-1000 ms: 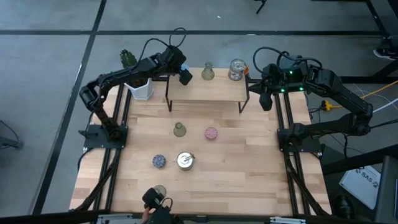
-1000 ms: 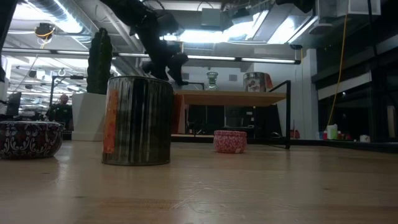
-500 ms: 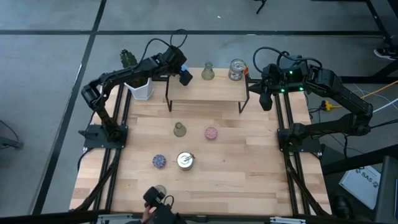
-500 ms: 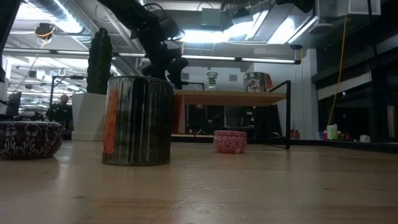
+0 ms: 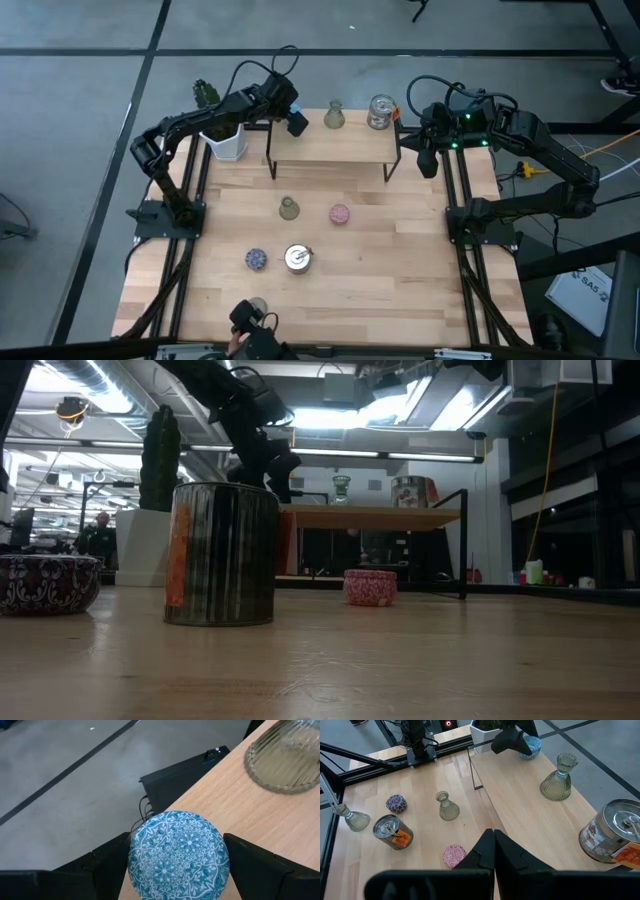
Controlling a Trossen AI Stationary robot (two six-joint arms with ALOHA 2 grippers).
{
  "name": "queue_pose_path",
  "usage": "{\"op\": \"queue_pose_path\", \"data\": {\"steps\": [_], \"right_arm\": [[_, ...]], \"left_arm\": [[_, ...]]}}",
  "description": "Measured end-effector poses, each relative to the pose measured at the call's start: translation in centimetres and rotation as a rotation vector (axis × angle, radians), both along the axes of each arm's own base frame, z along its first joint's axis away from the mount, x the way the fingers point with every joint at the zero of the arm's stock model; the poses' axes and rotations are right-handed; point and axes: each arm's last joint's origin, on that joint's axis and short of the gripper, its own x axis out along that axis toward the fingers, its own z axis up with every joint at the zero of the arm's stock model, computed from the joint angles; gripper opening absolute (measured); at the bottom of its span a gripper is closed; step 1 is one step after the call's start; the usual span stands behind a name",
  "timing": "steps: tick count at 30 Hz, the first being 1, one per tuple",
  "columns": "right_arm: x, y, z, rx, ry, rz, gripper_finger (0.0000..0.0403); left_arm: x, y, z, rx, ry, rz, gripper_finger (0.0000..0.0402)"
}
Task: Pick & Place candle stick holders
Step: Put the blue scented candle on the shelf
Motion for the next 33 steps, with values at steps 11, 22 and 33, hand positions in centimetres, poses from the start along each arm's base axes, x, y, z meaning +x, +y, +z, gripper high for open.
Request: {"op": "queue_pose_path", "data": {"steps": [11, 22, 33], "right_arm": [[0.0, 0.0, 0.0, -0.009, 0.002, 0.006, 0.0001], [0.0, 0.0, 0.0, -0.021, 0.004, 0.016, 0.0001], [0.0, 0.0, 0.0, -0.023, 0.005, 0.018, 0.0001]], "left_arm": [[-0.25, 0.06, -0.05, -0.013, 0.011, 0.0, 0.0302], [-0.32, -0.03, -0.08, -0.009, 0.039, -0.025, 0.0307], [-0.34, -0.03, -0.1, -0.009, 0.041, -0.025, 0.0308]]}}
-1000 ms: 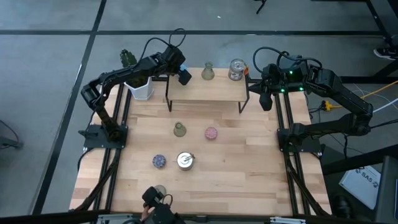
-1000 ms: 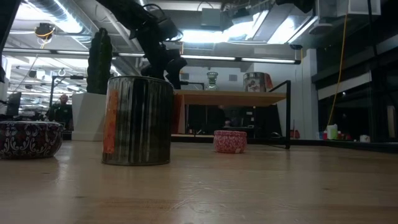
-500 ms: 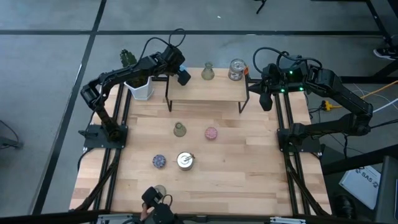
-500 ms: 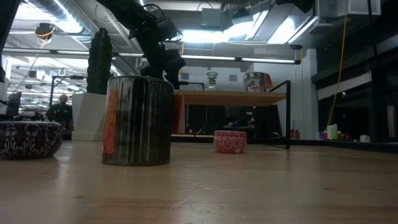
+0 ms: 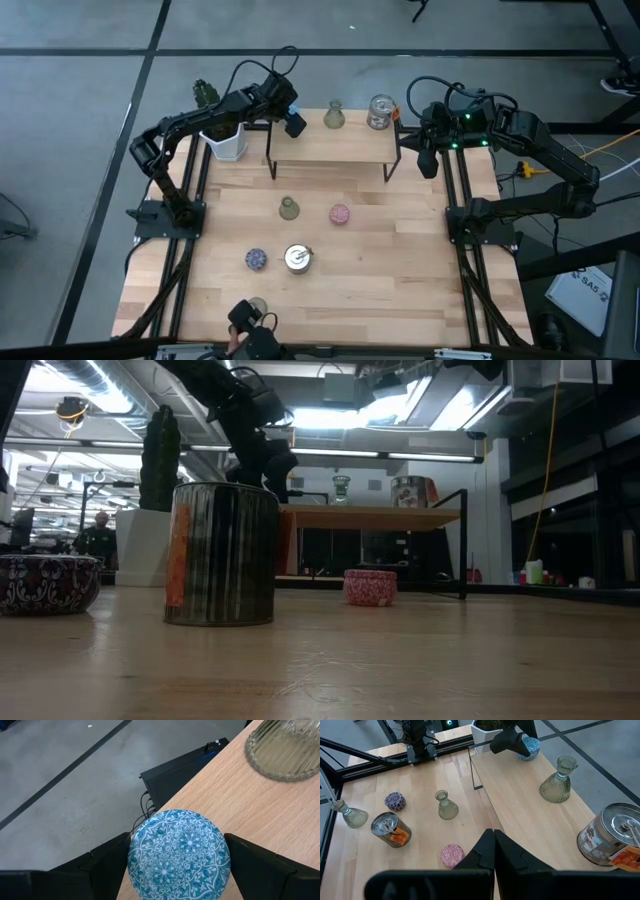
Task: Pick & Place candle stick holders
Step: Put the blue scented candle on the shelf
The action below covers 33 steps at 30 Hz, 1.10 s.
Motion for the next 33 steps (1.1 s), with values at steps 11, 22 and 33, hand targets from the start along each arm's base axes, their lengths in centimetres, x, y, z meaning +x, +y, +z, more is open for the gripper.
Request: {"op": "queue_pose_path", "data": {"steps": [11, 22, 33], "right_arm": [[0.0, 0.0, 0.0, 0.0, 0.0, 0.002, 0.0001], [0.01, 0.03, 0.0, -0.006, 0.001, 0.017, 0.0001], [0.01, 0.03, 0.0, -0.006, 0.0, 0.019, 0.0001]], "left_arm": [[0.0, 0.0, -0.06, -0.003, -0.002, 0.005, 0.031], [-0.07, -0.06, -0.44, -0.021, 0.018, 0.005, 0.036], [-0.08, -0.06, -0.4, -0.021, 0.016, 0.006, 0.0387]]}}
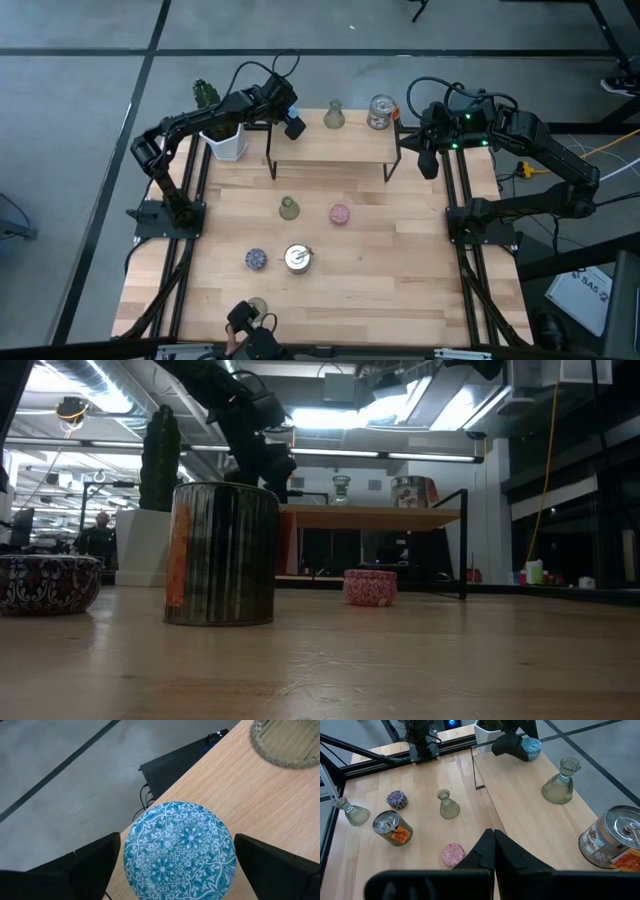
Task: Pick & Place candle stick holders
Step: Put the blue scented candle on the shelf, then put the top green glass candle holder aligned with the green glass candle holder on the shelf
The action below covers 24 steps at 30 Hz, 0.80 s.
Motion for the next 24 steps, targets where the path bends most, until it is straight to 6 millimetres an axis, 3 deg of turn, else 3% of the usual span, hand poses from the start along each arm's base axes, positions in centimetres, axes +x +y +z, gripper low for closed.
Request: {"op": "queue_pose_path", "data": {"steps": [13, 24], "right_arm": [[0.0, 0.1, 0.0, 0.015, -0.005, 0.022, 0.0001], [0.0, 0.1, 0.0, 0.004, -0.003, 0.029, 0.0001]], "left_arm": [[0.0, -0.1, 0.3, -0.006, -0.019, -0.015, 0.0396], [-1.3, -1.4, 3.2, 0.047, -0.07, -0.023, 0.0396]]}}
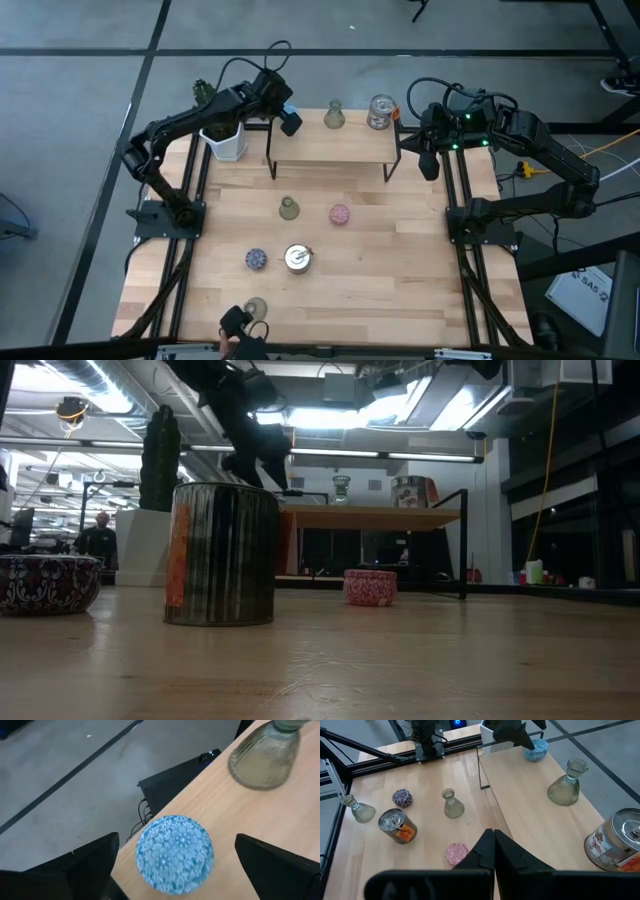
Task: Pick & Place candle stick holders
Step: Put the top green glass candle holder aligned with the green glass candle holder on the shelf
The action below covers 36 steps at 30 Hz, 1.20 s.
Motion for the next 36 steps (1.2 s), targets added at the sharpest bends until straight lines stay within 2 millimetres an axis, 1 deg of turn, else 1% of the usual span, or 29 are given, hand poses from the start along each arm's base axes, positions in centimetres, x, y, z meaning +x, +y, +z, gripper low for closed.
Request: {"op": "queue_pose_path", "data": {"steps": [5, 11, 14, 20, 25, 31, 36], "right_arm": [[0.0, 0.0, 0.0, -0.011, 0.002, 0.007, 0.0001], [0.0, 0.0, 0.0, -0.014, 0.003, 0.008, 0.0001], [0.0, 0.0, 0.0, -0.014, 0.003, 0.009, 0.0001], [0.0, 0.0, 0.0, -0.011, 0.002, 0.013, 0.0001], [0.0, 0.0, 0.0, -0.01, 0.0, 0.021, 0.0001], [0.0, 0.0, 0.0, -0.01, 0.0, 0.022, 0.0001], [0.0, 0.0, 0.0, -0.009, 0.0, 0.023, 0.0001]], "left_arm": [[-0.6, -1.4, 1.5, -0.005, -0.024, -0.073, 0.0396], [-0.6, -3.8, 3.3, 0.018, -0.06, -0.258, 0.0396], [-0.4, -5.1, 3.8, 0.006, -0.077, -0.359, 0.0396], [0.2, -7.8, 3.3, -0.086, -0.034, -0.573, 0.0396], [0.8, -10.1, 2.8, -0.115, 0.033, -0.687, 0.0396], [1.6, -12.0, 2.8, -0.118, 0.048, -0.756, 0.0396], [1.5, -12.8, 2.5, -0.157, 0.089, -0.746, 0.0396]]}}
